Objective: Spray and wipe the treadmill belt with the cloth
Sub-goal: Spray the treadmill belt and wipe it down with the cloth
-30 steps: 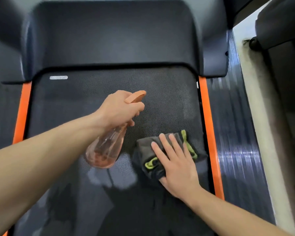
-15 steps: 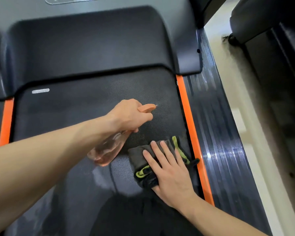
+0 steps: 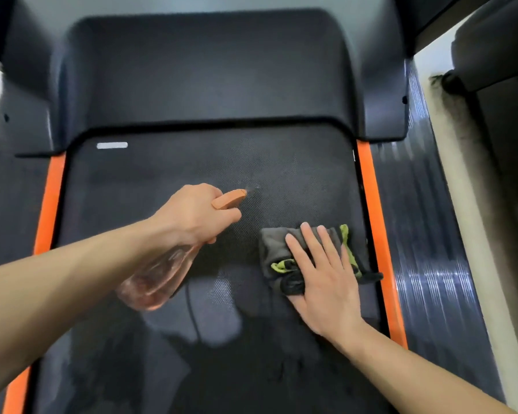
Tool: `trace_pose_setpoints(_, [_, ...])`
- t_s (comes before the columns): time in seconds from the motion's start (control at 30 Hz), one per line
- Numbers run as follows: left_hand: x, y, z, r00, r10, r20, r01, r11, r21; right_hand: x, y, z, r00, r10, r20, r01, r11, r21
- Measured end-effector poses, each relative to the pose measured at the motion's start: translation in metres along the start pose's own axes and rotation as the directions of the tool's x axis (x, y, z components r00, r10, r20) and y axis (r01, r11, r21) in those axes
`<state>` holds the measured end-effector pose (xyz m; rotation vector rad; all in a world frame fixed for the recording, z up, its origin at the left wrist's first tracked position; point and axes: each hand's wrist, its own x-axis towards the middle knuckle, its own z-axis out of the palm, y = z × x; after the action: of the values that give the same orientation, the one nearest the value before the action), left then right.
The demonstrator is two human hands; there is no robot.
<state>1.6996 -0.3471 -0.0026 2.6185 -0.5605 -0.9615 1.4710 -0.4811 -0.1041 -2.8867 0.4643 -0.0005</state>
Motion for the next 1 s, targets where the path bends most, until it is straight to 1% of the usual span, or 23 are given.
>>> trace_pose_setpoints(0.1, [-0.004,-0.02,-0.008,0.999,-0.025,-0.023,0.023,0.996,-0.091,0.065,0.007,-0.003,0.99,0.132,-0.042,-0.131,0.991,0.03])
trace_pose_setpoints(0.17, [-0.006,-0.03,-0.014,0.998,-0.042,-0.044,0.035,0.988,-0.152,0.118,0.01,-0.006,0.963,0.254,-0.094,-0.25,0.967,0.053])
trace_pose_setpoints(0.23, [-0.007,-0.036,-0.019,0.996,-0.055,-0.066,0.04,0.978,-0.207,0.168,0.009,-0.009,0.93,0.356,-0.093,-0.351,0.934,0.068])
trace_pose_setpoints(0.3, [-0.008,-0.039,-0.023,0.992,-0.076,-0.098,0.047,0.963,-0.266,0.19,-0.004,-0.011,0.931,0.356,-0.078,-0.355,0.934,0.027])
trace_pose_setpoints(0.33, [-0.008,-0.04,-0.024,0.99,-0.081,-0.113,0.045,0.956,-0.289,0.187,-0.011,-0.009,0.952,0.291,-0.093,-0.294,0.956,-0.018])
trace_pose_setpoints(0.37, [-0.007,-0.039,-0.025,0.989,-0.081,-0.124,0.04,0.952,-0.303,0.172,-0.017,-0.006,0.98,0.174,-0.099,-0.18,0.982,-0.055])
trace_pose_setpoints(0.4, [-0.006,-0.038,-0.025,0.988,-0.081,-0.131,0.037,0.95,-0.312,0.149,-0.021,-0.001,0.997,0.011,-0.077,-0.017,0.997,-0.081])
trace_pose_setpoints(0.43, [-0.005,-0.036,-0.024,0.988,-0.084,-0.131,0.038,0.947,-0.318,0.121,-0.024,0.002,0.984,-0.173,-0.036,0.169,0.981,-0.095])
trace_pose_setpoints(0.5, [-0.003,-0.034,-0.025,0.988,-0.091,-0.121,0.048,0.946,-0.32,0.091,-0.013,0.001,0.888,-0.456,0.062,0.459,0.887,-0.046])
trace_pose_setpoints(0.53, [-0.003,-0.032,-0.025,0.991,-0.088,-0.105,0.051,0.947,-0.316,0.098,0.001,-0.001,0.845,-0.529,0.078,0.532,0.846,-0.036])
trace_pose_setpoints(0.57, [-0.002,-0.029,-0.025,0.992,-0.086,-0.088,0.054,0.948,-0.312,0.116,0.014,-0.002,0.844,-0.531,0.079,0.536,0.842,-0.063])
trace_pose_setpoints(0.6, [-0.001,-0.027,-0.026,0.994,-0.084,-0.073,0.057,0.95,-0.308,0.138,0.025,-0.002,0.884,-0.462,0.068,0.467,0.881,-0.08])
trace_pose_setpoints(0.67, [-0.002,-0.023,-0.026,0.995,-0.088,-0.053,0.068,0.949,-0.308,0.179,0.039,-0.008,0.98,-0.197,0.008,0.197,0.977,-0.084])
trace_pose_setpoints(0.7, [-0.002,-0.022,-0.027,0.994,-0.097,-0.044,0.078,0.947,-0.311,0.187,0.035,-0.011,0.998,-0.059,-0.006,0.059,0.995,-0.075])
trace_pose_setpoints(0.73, [-0.004,-0.021,-0.027,0.993,-0.109,-0.037,0.092,0.947,-0.307,0.183,0.024,-0.011,1.0,0.024,-0.02,-0.026,0.998,-0.065])
trace_pose_setpoints(0.77, [-0.006,-0.02,-0.028,0.992,-0.12,-0.031,0.106,0.95,-0.293,0.168,0.01,-0.008,0.998,0.028,-0.048,-0.031,0.997,-0.067])
trace_pose_setpoints(0.8, [-0.009,-0.017,-0.029,0.992,-0.122,-0.026,0.111,0.956,-0.271,0.143,-0.004,-0.005,0.997,-0.056,-0.053,0.052,0.996,-0.078])
trace_pose_setpoints(0.83, [-0.012,-0.014,-0.031,0.993,-0.119,-0.022,0.11,0.962,-0.25,0.113,-0.013,-0.001,0.977,-0.21,-0.028,0.207,0.974,-0.088])
trace_pose_setpoints(0.87, [-0.015,-0.012,-0.032,0.993,-0.116,-0.016,0.109,0.966,-0.237,0.083,-0.018,0.002,0.921,-0.387,0.045,0.39,0.918,-0.079])
trace_pose_setpoints(0.9, [-0.02,-0.008,-0.033,0.993,-0.114,-0.007,0.109,0.968,-0.228,0.059,-0.016,0.003,0.837,-0.533,0.125,0.543,0.837,-0.069])
trace_pose_setpoints(0.93, [-0.025,-0.005,-0.035,0.994,-0.111,0.006,0.11,0.971,-0.213,0.05,-0.01,0.001,0.761,-0.621,0.187,0.639,0.767,-0.053])
trace_pose_setpoints(0.97, [-0.03,0.0,-0.036,0.994,-0.106,0.021,0.108,0.976,-0.187,0.057,-0.002,-0.003,0.707,-0.672,0.22,0.695,0.717,-0.046])
trace_pose_setpoints(1.0, [-0.035,0.004,-0.037,0.994,-0.103,0.032,0.107,0.981,-0.162,0.076,0.004,-0.005,0.697,-0.679,0.229,0.707,0.704,-0.064])
